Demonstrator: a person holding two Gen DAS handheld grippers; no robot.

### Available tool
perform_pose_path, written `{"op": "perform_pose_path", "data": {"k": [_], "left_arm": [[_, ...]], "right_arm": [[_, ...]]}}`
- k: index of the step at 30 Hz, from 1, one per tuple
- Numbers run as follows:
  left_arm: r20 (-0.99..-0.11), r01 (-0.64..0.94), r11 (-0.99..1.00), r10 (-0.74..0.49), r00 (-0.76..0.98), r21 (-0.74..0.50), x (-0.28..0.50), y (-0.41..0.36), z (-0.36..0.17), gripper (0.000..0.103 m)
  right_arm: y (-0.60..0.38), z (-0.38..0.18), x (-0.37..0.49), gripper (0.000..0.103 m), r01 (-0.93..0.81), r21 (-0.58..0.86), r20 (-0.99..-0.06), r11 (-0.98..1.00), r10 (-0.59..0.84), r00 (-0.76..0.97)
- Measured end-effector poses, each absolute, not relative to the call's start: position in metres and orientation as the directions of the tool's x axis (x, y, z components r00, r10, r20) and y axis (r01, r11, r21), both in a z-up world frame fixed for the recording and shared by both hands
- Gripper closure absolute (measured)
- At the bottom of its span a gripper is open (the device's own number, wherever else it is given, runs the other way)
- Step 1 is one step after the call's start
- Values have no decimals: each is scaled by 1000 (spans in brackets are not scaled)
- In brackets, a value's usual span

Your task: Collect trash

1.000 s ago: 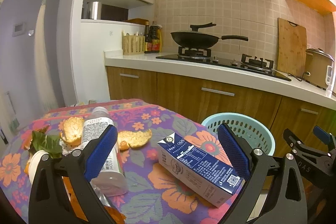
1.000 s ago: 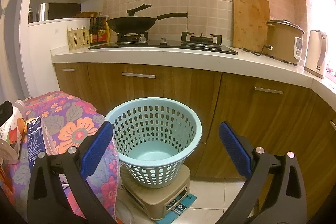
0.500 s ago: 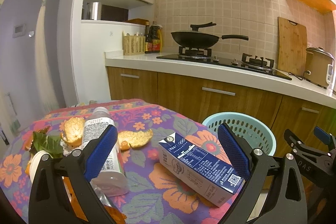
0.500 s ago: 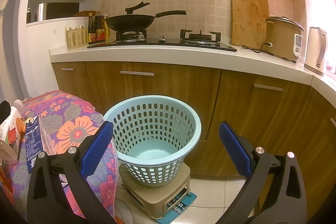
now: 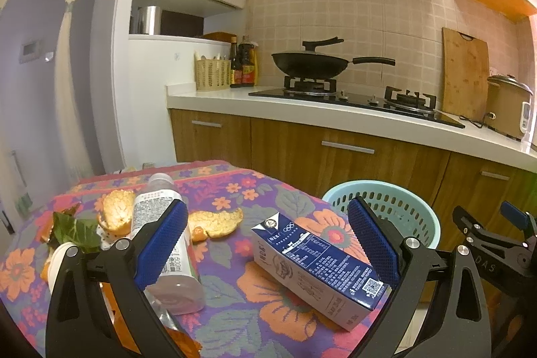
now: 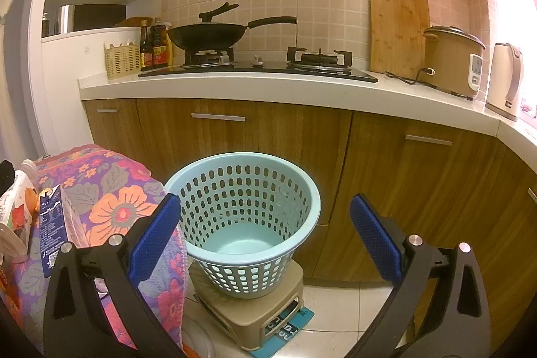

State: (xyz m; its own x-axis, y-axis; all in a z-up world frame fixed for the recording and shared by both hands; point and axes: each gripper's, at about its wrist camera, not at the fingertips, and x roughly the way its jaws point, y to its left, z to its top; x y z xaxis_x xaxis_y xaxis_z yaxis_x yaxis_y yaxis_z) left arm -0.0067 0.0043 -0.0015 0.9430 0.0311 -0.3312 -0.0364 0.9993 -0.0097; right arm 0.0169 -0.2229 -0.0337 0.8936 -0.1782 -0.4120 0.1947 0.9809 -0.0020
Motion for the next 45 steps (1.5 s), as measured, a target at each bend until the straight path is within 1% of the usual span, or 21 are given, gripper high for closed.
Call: {"op": "perform_pose_path", "data": {"k": [13, 24, 32, 35, 37, 40, 45], "left_arm": [[-328, -31, 999, 28, 944, -5, -6, 0, -1, 10], [-321, -53, 999, 51, 946, 3, -5, 1, -1, 10], [-303, -60, 998, 48, 952, -33, -12, 9, 7, 10], [-292, -72, 997, 58, 955, -36, -22, 13, 11, 10], [-299, -81, 996, 64, 952, -44, -30, 19, 12, 10], [-316, -101, 994, 81, 945, -47, -44, 31, 8, 10], [-364, -194, 981, 171, 916, -28, -68, 58, -5, 10]], "right_arm": [[-223, -33, 17, 7, 195, -7, -412, 981, -181, 893], [-219, -32, 16, 7, 178, -11, -411, 984, -167, 896], [-213, -29, 11, 7, 148, -15, -398, 989, -142, 906], [-209, -27, 8, 7, 114, -7, -381, 994, -107, 918], [-203, -27, 8, 7, 78, 1, -390, 997, -71, 918], [-194, -27, 7, 7, -9, 19, -389, 1000, 16, 921], [-169, -28, 6, 7, -165, 2, -380, 986, 154, 912]]}}
